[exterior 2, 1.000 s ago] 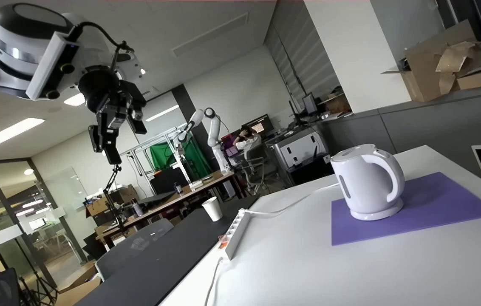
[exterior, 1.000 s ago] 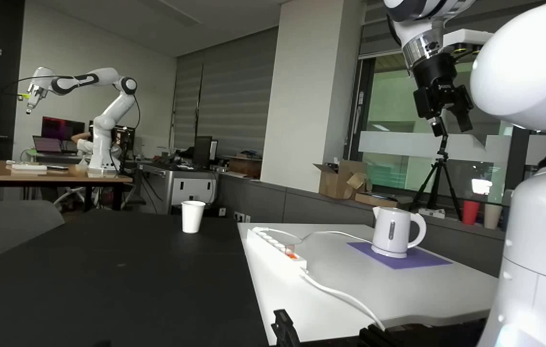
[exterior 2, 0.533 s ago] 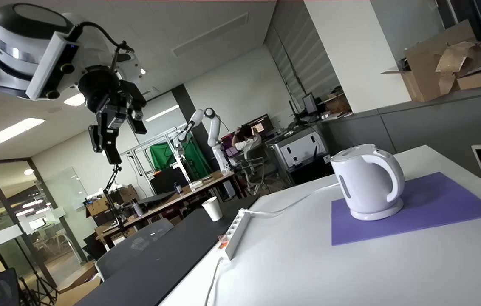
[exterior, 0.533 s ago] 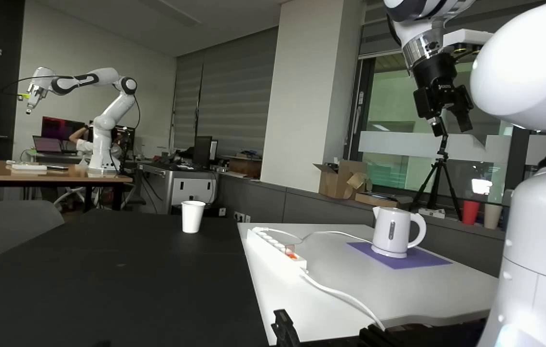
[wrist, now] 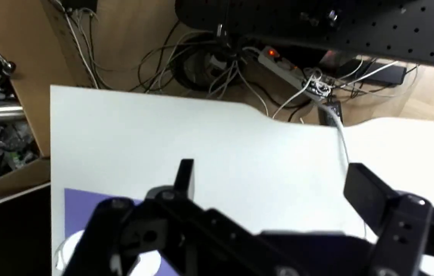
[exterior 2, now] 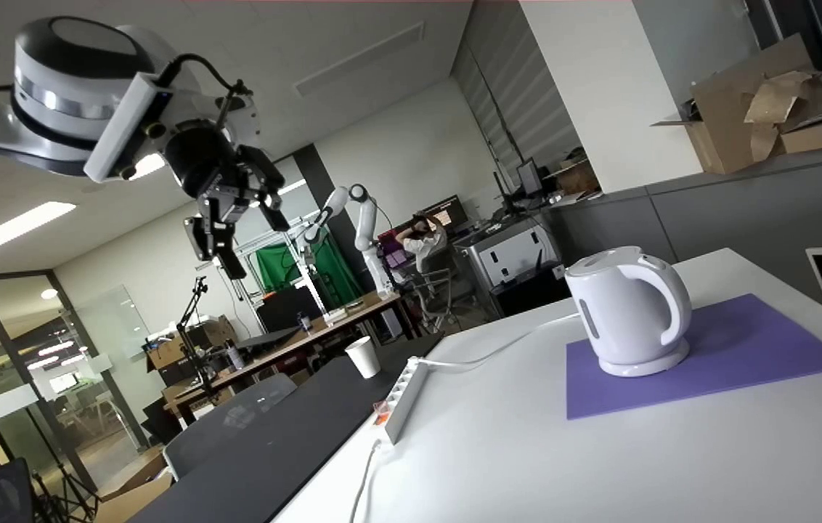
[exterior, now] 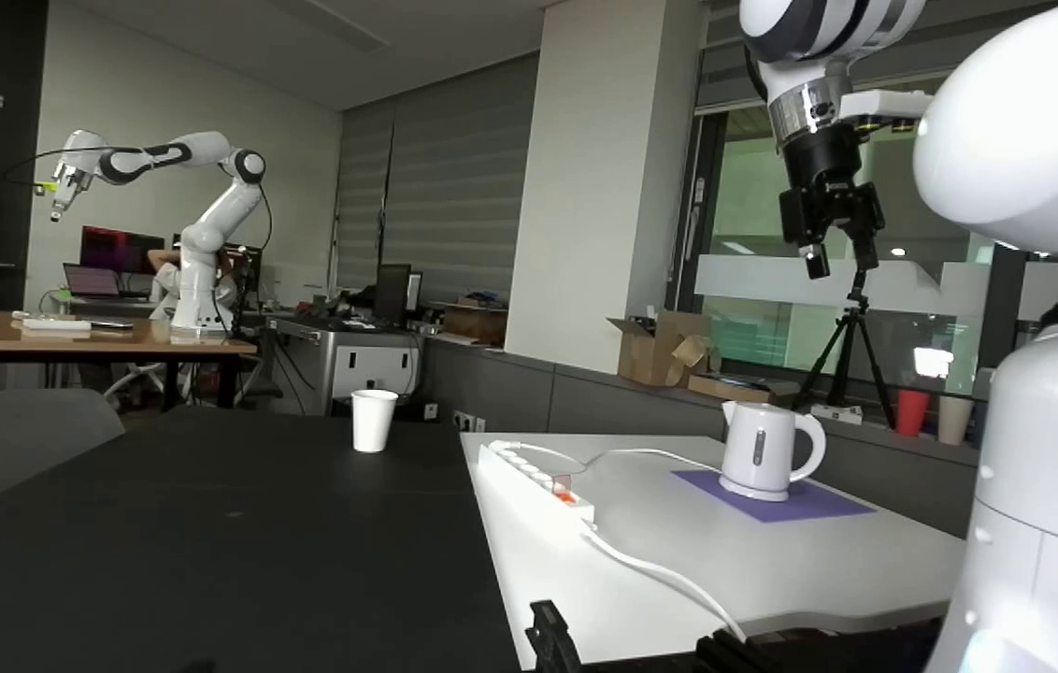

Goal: Turn on the extension cable

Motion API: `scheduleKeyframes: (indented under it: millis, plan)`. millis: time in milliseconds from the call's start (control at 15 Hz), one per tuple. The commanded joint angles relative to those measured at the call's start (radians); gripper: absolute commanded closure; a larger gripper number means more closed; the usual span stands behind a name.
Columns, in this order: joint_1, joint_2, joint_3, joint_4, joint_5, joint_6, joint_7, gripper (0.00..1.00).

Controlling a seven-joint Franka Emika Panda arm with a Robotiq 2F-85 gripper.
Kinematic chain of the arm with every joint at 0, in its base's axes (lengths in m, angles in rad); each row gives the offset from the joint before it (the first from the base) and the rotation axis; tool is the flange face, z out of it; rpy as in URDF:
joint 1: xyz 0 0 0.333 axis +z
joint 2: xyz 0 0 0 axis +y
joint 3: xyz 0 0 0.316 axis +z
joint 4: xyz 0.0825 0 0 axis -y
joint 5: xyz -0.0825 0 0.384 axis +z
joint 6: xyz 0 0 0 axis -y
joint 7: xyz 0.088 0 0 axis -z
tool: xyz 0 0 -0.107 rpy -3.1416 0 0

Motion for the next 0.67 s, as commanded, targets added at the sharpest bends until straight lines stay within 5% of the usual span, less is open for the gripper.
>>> scheduleKeyframes:
  millis: [0,333,600]
  plan:
    - [0.020,0.150,-0.003,0.018,-0.024,0.193,0.047,0.00]
    - [0.052,0.322,0.039,0.035,0.061,0.413,0.105,0.00]
    - [0.084,0.453,0.112,0.094,0.064,0.418,0.181,0.00]
